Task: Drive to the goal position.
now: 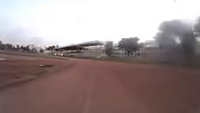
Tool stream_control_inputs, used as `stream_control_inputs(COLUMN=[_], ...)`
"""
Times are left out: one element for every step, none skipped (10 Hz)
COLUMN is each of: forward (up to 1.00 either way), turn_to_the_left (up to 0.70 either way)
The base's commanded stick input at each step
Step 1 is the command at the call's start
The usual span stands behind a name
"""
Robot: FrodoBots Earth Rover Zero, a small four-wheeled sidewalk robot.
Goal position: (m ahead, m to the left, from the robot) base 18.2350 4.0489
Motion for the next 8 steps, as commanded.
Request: stream_control_inputs(forward=[0.7,0.7,0.7,0.7,0.7,0.7,0.7,0.7], turn_to_the_left=[0.0,0.0,0.0,0.0,0.0,0.0,0.0,0.0])
